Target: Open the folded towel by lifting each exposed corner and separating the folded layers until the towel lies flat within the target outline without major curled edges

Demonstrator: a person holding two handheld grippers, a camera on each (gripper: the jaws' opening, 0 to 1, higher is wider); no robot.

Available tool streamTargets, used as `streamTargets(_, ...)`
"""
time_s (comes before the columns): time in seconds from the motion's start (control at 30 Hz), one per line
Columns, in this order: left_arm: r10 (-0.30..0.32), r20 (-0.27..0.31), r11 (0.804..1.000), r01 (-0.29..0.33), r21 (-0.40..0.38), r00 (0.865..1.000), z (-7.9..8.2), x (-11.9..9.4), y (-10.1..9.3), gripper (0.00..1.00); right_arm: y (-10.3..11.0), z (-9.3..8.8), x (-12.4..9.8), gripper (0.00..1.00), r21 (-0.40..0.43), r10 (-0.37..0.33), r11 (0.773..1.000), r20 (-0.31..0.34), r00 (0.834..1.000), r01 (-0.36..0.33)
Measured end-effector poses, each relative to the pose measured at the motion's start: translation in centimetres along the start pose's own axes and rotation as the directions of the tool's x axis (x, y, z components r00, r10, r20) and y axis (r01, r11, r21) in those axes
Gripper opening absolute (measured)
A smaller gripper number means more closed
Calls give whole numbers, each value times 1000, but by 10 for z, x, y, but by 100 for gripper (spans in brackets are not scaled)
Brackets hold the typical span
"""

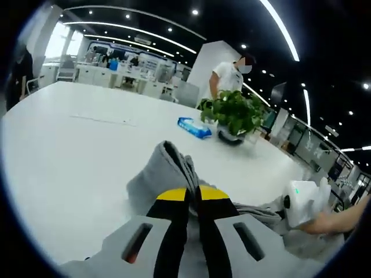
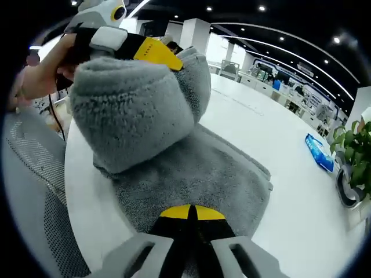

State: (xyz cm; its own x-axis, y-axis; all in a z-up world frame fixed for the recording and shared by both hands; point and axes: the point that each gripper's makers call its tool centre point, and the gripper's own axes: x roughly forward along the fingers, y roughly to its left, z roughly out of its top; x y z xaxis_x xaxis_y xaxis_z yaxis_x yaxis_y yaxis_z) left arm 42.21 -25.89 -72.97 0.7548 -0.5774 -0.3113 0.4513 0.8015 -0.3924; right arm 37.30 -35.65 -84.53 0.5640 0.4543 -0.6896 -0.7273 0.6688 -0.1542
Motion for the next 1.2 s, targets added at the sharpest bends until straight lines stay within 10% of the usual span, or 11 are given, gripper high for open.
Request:
streamTargets(0.73, 27, 24, 994, -24, -104, 999, 6, -7, 18, 5, -67, -45, -29, 0, 132, -218, 963, -138, 966, 236)
streamTargets(1.2, 100, -12, 991, -100, -94, 995, 1, -12, 36, 5, -68, -46, -30, 0, 91, -241, 962, -160, 957, 258)
